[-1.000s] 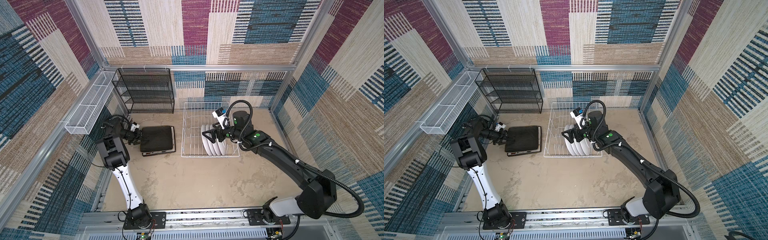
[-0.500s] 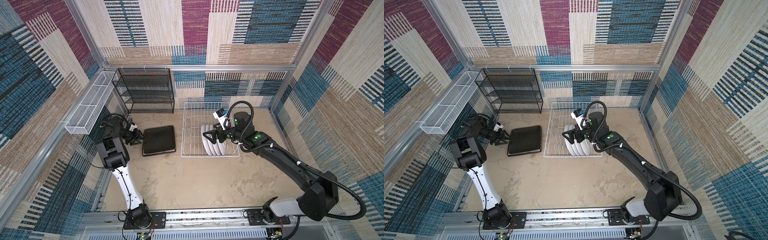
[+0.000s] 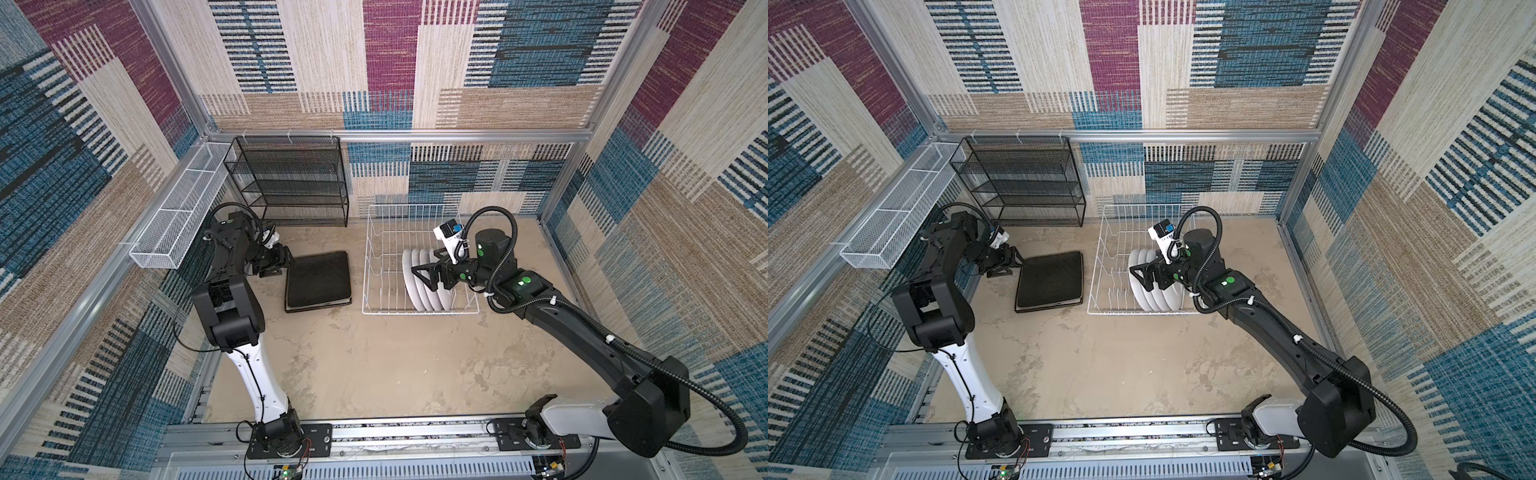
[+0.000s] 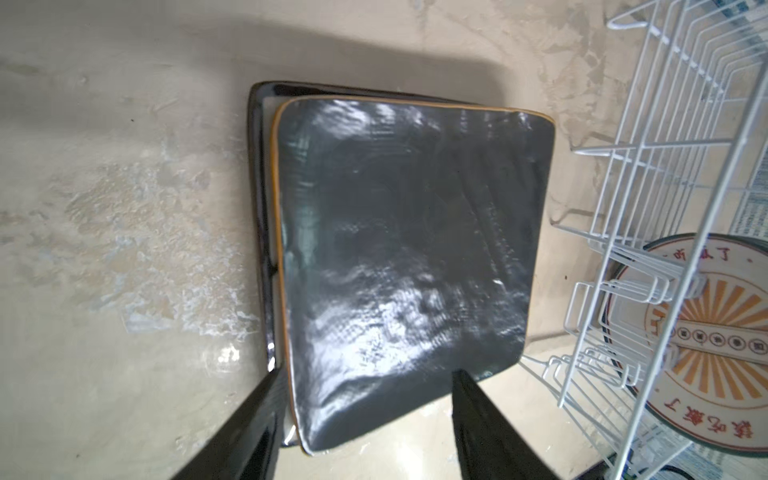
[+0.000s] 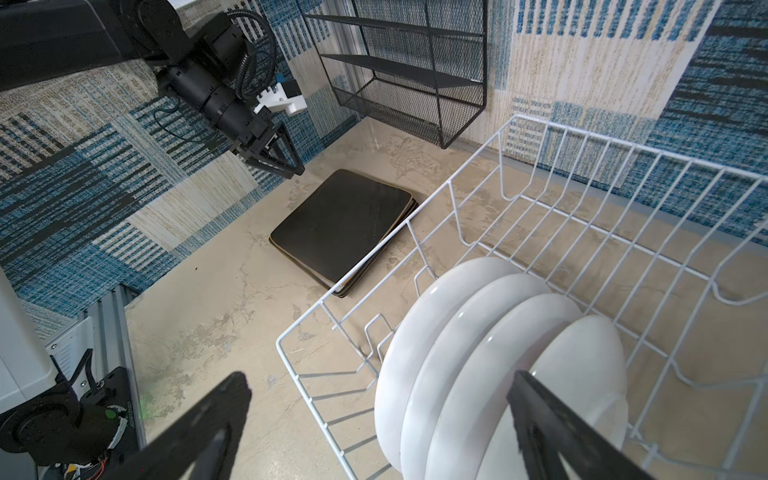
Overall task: Unload the plates from the dish rack
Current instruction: 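Reach the left gripper to the patterned plates in the rack while the right waits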
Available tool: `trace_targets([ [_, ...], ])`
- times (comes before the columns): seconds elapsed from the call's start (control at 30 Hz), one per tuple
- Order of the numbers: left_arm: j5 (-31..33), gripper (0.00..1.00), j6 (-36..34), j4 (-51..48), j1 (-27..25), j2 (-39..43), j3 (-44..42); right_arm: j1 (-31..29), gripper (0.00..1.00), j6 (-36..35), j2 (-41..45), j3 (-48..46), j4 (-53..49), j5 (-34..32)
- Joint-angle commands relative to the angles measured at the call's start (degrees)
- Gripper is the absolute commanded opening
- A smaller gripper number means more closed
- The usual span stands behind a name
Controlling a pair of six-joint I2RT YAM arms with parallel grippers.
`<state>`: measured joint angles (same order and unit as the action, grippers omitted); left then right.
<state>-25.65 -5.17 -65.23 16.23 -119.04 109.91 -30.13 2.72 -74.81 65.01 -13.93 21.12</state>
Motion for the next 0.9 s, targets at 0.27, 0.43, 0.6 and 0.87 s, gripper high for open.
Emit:
trace_targets([
  [0.27, 1.82, 0.66, 9.76, 2.70, -9.17, 19.04, -6.45, -0.02, 0.99, 0.00, 6.20, -3.66, 4.62, -3.99],
  [0.43, 3.83, 0.66, 16.66, 7.95, -15.00, 28.12, -11.58, -0.02, 0.99, 1.74, 8.93, -4.93, 4.79, -5.14],
  [0.6, 3.07, 0.66, 27.07, 22.33, -20.78, 39.04, -24.09, -0.02, 0.99, 3.38, 11.66, -5.55, 3.35, -7.36],
  [0.87, 7.38, 0.65, 31.79, 26.64, -31.63, 44.61, -28.59, -0.06, 0.99, 7.13, 15.42, -6.94, -0.54, -10.48],
])
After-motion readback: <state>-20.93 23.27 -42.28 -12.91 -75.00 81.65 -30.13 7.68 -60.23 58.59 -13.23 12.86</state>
